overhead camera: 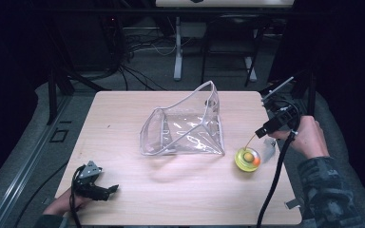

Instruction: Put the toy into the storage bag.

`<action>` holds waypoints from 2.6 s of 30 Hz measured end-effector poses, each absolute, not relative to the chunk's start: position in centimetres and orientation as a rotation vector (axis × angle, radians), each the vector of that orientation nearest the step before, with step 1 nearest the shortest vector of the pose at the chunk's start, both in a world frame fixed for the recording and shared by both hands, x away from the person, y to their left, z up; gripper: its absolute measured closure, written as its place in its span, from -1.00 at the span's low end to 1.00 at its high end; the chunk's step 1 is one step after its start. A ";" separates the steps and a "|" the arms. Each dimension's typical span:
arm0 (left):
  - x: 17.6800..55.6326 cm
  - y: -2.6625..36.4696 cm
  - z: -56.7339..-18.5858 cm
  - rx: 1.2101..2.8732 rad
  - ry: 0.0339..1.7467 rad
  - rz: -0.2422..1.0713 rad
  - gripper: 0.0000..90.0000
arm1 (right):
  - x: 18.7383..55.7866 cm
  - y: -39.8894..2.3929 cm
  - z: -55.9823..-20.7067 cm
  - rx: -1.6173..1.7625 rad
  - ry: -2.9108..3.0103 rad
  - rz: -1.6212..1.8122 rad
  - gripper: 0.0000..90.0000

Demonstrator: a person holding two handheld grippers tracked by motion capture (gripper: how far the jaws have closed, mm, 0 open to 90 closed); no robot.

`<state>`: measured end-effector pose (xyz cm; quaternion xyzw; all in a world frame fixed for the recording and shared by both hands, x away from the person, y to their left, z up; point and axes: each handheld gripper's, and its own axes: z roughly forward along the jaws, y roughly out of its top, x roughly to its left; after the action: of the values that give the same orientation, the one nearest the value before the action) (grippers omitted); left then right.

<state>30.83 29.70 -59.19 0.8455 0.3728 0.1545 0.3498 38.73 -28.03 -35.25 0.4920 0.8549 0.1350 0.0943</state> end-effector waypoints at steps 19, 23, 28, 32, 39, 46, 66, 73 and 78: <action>30.8 29.7 -59.2 2.190 0.965 0.399 -1.00 | 40.2 -26.5 -36.6 1.478 2.573 0.297 0.69; 30.8 29.7 -59.2 2.191 0.965 0.399 -1.00 | 40.1 -26.4 -36.6 1.472 2.565 0.297 0.85; 30.8 29.7 -59.2 2.190 0.964 0.398 -1.00 | 40.1 -26.4 -36.5 1.461 2.560 0.270 0.93; 30.8 29.7 -59.2 2.190 0.964 0.398 -1.00 | 40.2 -26.0 -36.4 1.459 2.553 0.264 0.94; 30.8 29.7 -59.2 2.190 0.964 0.398 -1.00 | 40.0 -25.2 -35.6 1.447 2.558 0.252 0.94; 30.8 29.7 -59.2 2.190 0.964 0.398 -1.00 | 40.0 -24.7 -34.5 1.423 2.566 0.272 0.94; 30.9 29.8 -59.2 2.197 0.948 0.396 -1.00 | 40.3 -23.7 -31.7 1.388 2.598 0.291 0.94; 30.9 29.8 -59.2 2.197 0.948 0.395 -1.00 | 40.4 -23.5 -30.1 1.370 2.603 0.290 0.94; 30.9 29.8 -59.2 2.194 0.951 0.395 -1.00 | 40.3 -23.4 -28.9 1.358 2.598 0.302 0.94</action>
<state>30.92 29.77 -59.19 0.8475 0.3675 0.1527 0.3511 40.30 -23.36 -28.88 0.4587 0.8774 0.1021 0.0969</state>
